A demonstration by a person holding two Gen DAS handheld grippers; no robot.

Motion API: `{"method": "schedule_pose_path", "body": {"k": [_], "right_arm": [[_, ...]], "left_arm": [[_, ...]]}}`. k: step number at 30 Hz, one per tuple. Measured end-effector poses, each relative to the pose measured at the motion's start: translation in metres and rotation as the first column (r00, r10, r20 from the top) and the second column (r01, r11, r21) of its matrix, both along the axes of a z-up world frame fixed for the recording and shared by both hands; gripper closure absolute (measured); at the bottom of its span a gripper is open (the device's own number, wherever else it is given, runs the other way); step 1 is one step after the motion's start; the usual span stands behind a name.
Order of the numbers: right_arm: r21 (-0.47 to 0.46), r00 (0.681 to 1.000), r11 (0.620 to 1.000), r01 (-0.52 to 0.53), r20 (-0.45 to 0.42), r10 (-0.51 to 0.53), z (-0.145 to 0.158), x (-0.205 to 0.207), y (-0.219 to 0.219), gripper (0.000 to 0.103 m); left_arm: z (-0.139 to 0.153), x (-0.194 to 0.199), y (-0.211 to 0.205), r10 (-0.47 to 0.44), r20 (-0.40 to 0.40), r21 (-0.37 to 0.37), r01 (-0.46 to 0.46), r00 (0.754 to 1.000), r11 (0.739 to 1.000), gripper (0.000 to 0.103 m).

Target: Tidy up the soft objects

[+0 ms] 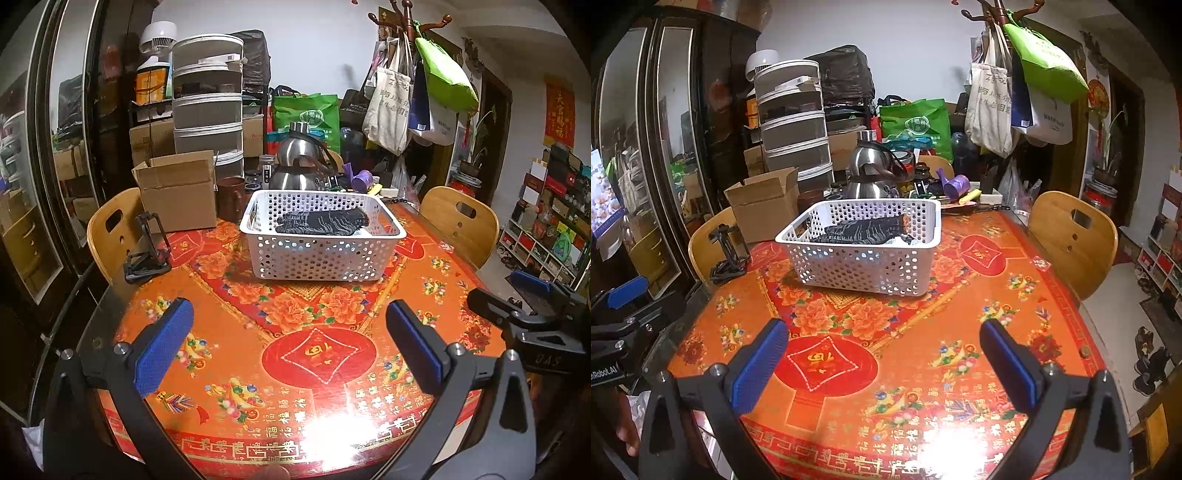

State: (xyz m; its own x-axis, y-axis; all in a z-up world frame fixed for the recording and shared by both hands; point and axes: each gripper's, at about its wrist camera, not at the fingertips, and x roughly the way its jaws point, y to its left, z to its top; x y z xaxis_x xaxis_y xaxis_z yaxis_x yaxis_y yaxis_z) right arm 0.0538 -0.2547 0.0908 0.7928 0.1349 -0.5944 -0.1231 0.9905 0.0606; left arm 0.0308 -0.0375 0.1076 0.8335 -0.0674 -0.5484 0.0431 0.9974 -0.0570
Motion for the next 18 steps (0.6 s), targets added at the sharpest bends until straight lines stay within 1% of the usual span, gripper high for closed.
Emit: {"method": "schedule_pose_path", "body": {"k": [6,18], "right_arm": [[0.0,1.0,1.0,-0.001,0.002,0.001,0.0006,-0.0009,0.0009,0.0],[-0.005,1.0,1.0,-0.005,-0.002,0.005,0.0006,-0.0023,0.0026,0.0]], "left_arm": [[-0.0096,0.0049,0.0008,-0.004,-0.014,0.001,0.004,1.0,1.0,0.0],[-0.0102,0.0058,0.0015,-0.005,-0.015,-0.002,0.005,1.0,1.0,0.0]]}}
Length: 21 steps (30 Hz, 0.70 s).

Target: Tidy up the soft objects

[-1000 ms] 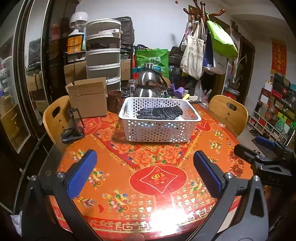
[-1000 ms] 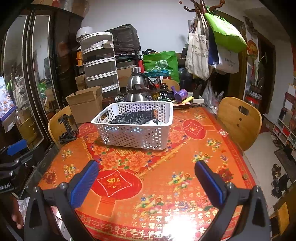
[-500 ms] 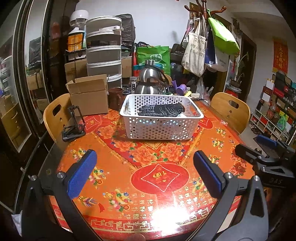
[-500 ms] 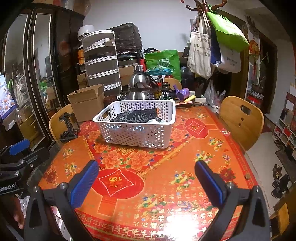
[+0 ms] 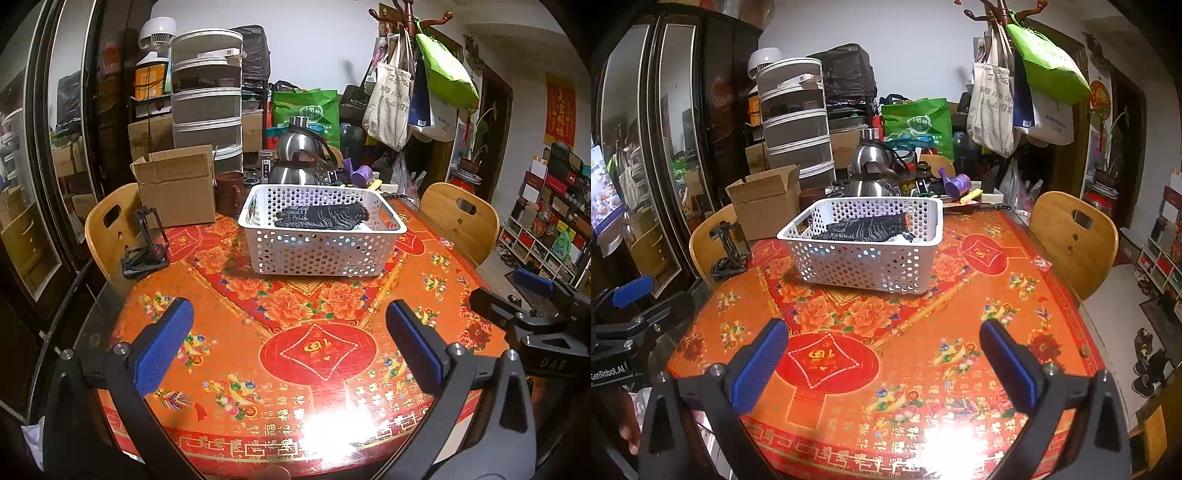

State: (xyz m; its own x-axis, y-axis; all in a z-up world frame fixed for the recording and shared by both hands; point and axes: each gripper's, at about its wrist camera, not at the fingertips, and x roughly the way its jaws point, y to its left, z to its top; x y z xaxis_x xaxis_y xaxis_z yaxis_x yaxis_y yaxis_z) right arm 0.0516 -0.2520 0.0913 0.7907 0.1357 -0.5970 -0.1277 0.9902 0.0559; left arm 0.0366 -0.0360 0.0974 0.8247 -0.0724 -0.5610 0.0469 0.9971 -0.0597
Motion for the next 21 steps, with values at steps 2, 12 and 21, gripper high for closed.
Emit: {"method": "schedule_pose_path", "body": {"k": [2,12,21], "right_arm": [[-0.003,1.0,1.0,0.001,-0.001,-0.001,0.0,0.0003,0.0,0.0],[-0.008,1.0,1.0,0.009,-0.002,-0.009,-0.0009,0.0022,-0.0002,0.0],[-0.011,1.0,1.0,0.008,0.0,-0.008,-0.0022,0.0021,-0.001,0.0]], "left_arm": [[0.0,0.0001,-0.0002,0.001,0.0,0.001,-0.001,1.0,1.0,0.0],[-0.0035,0.0013,0.0003,0.0,-0.004,-0.002,0.0,1.0,1.0,0.0],[-0.0055,0.0011,0.0006,0.0,-0.006,-0.003,0.0,1.0,1.0,0.0]]}}
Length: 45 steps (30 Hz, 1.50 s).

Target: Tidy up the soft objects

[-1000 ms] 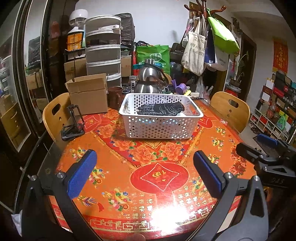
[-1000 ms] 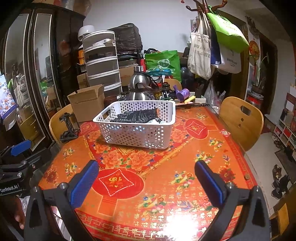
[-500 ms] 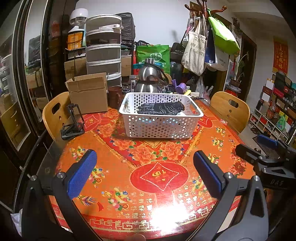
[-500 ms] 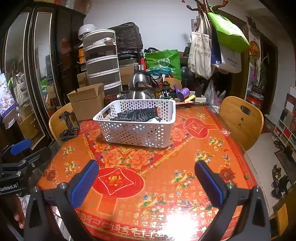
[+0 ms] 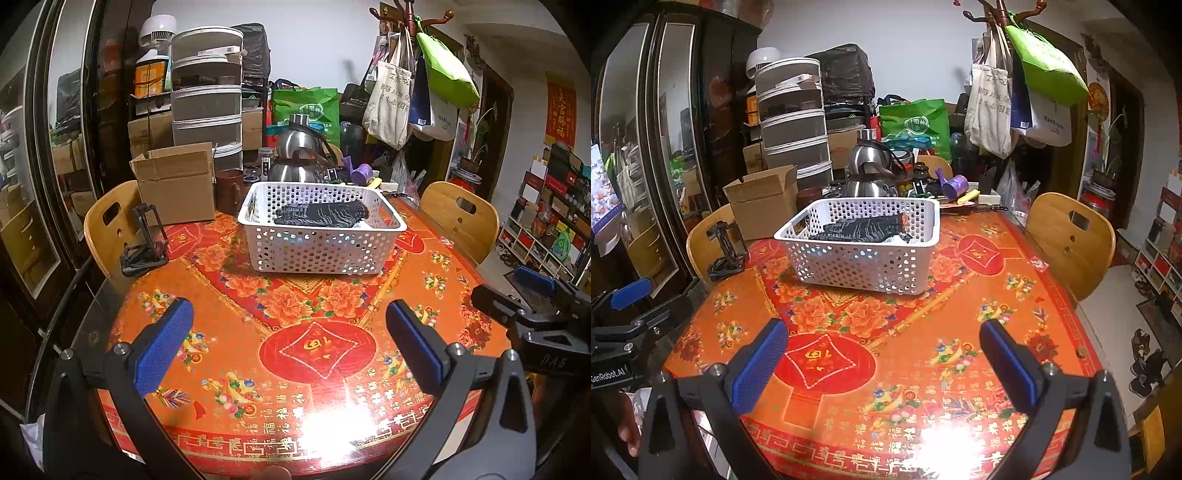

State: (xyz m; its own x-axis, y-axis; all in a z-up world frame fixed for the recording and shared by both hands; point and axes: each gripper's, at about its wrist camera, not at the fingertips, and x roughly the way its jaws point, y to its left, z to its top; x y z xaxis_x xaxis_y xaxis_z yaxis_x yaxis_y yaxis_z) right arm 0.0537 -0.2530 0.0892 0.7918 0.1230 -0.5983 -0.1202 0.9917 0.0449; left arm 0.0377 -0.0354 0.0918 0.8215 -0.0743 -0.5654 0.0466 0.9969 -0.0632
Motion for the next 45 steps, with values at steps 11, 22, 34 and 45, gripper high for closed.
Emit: {"method": "schedule_pose_path", "body": {"k": [11,22,34,45], "right_arm": [[-0.005,1.0,1.0,0.001,0.001,-0.001,0.0001,-0.0005,0.0004,0.0],[-0.007,1.0,1.0,0.001,-0.001,-0.001,-0.0008,-0.0014,-0.0002,0.0],[-0.007,1.0,1.0,0.0,-0.002,0.0,-0.0012,-0.0016,-0.0001,0.0],[-0.009,1.0,1.0,0.0,-0.001,0.0,-0.0013,-0.0018,0.0004,0.0]], "left_arm": [[-0.0031,-0.0007,0.0005,0.0,-0.004,-0.003,0.0,1.0,1.0,0.0],[-0.0062,-0.0014,-0.0014,-0.014,-0.011,-0.003,0.014,1.0,1.0,0.0],[-0.006,-0.0014,-0.002,-0.017,-0.011,-0.005,0.017,1.0,1.0,0.0],[-0.0041,-0.0033,-0.0044,-0.03,0.001,-0.002,0.03,1.0,1.0,0.0]]}}
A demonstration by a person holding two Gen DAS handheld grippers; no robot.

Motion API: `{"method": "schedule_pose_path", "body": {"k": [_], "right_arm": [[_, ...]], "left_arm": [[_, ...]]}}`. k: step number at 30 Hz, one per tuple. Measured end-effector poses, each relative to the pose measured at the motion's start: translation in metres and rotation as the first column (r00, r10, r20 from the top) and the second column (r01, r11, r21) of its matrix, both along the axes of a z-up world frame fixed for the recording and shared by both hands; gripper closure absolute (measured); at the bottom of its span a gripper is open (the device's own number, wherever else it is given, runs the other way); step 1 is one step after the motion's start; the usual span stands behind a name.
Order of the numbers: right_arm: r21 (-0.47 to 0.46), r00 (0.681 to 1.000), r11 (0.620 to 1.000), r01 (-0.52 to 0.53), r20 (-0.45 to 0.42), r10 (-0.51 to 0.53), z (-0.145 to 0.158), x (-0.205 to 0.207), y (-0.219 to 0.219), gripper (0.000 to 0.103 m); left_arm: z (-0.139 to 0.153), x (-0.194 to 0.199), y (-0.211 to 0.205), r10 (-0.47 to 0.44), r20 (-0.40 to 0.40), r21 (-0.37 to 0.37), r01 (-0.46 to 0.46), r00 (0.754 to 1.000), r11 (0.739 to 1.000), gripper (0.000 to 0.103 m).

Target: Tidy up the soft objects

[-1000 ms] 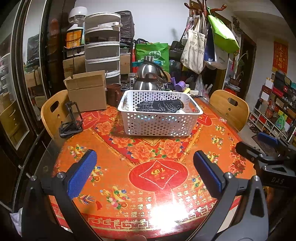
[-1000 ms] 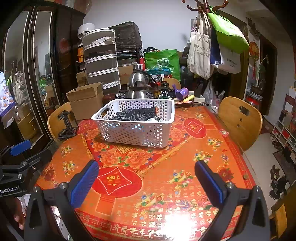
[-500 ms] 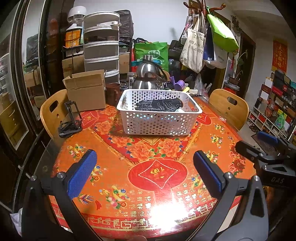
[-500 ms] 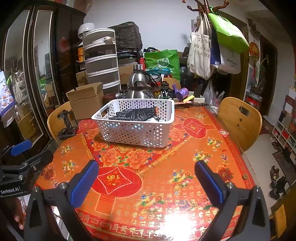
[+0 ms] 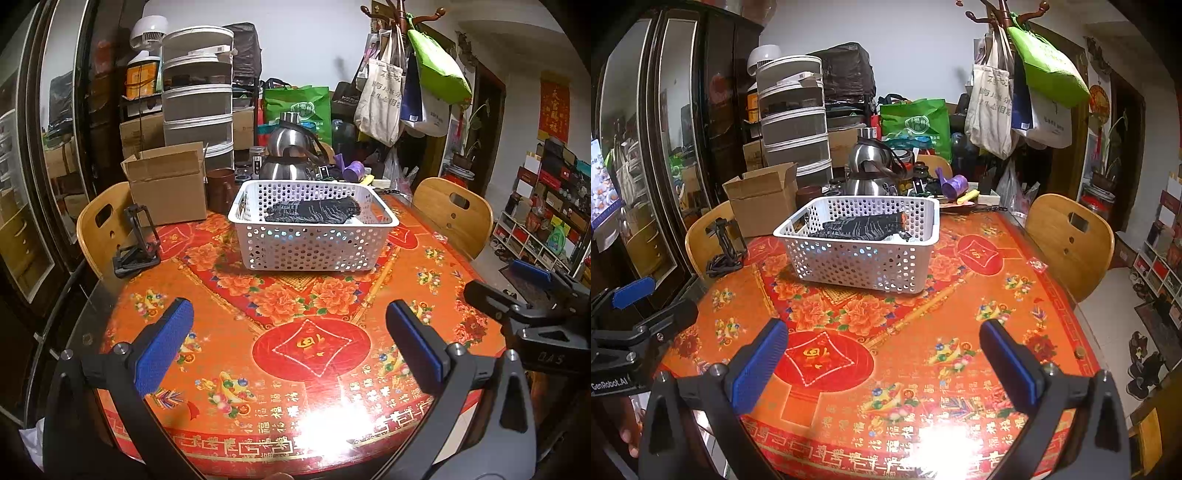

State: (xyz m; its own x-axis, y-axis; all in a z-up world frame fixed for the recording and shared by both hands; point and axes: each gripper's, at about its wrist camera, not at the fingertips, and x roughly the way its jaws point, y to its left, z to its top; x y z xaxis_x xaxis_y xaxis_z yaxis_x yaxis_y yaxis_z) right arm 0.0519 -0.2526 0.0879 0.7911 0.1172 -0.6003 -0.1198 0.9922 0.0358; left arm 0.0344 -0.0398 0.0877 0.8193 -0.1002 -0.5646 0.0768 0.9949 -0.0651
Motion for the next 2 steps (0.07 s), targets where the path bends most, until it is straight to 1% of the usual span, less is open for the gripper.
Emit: {"method": "schedule_pose_path", "body": {"k": [2], "right_arm": [[-0.002,1.0,1.0,0.001,0.001,-0.001,-0.0006,0.0,-0.001,0.0]], "left_arm": [[0.0002,-0.0016,-0.0016,-0.002,0.012,0.005,0.002,1.0,1.0,0.0]]}}
